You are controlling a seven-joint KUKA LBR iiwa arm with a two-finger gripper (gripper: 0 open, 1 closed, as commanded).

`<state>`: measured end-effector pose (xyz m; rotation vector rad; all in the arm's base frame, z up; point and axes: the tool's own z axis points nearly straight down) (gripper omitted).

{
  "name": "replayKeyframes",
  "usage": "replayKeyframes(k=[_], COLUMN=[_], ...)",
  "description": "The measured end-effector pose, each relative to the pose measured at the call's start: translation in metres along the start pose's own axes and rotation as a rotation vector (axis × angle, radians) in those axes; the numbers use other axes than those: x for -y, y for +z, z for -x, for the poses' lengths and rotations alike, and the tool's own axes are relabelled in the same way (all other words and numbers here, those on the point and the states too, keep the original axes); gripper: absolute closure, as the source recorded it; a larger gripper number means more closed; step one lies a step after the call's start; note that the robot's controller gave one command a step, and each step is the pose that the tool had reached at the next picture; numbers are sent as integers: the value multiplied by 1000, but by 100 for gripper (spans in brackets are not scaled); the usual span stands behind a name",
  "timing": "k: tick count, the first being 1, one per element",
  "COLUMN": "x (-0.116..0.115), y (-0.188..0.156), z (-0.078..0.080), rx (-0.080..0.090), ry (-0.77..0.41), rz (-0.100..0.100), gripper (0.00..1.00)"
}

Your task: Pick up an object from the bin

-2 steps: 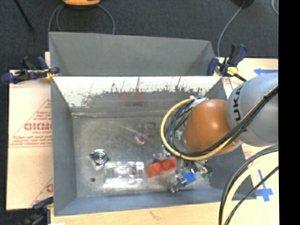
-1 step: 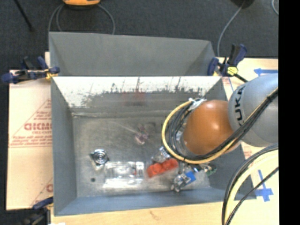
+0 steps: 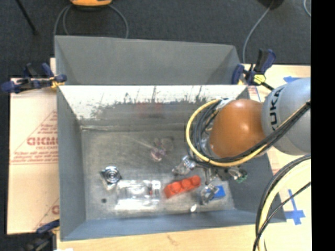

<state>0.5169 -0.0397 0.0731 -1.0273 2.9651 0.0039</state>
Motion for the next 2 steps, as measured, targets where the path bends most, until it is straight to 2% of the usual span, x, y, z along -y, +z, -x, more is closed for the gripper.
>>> replayKeyframes(k=[1, 2], x=[2, 4], y=[-3, -142], z=[3, -3], rx=[11, 4], ry=[4, 73], rz=[-7, -9], gripper=[100, 100])
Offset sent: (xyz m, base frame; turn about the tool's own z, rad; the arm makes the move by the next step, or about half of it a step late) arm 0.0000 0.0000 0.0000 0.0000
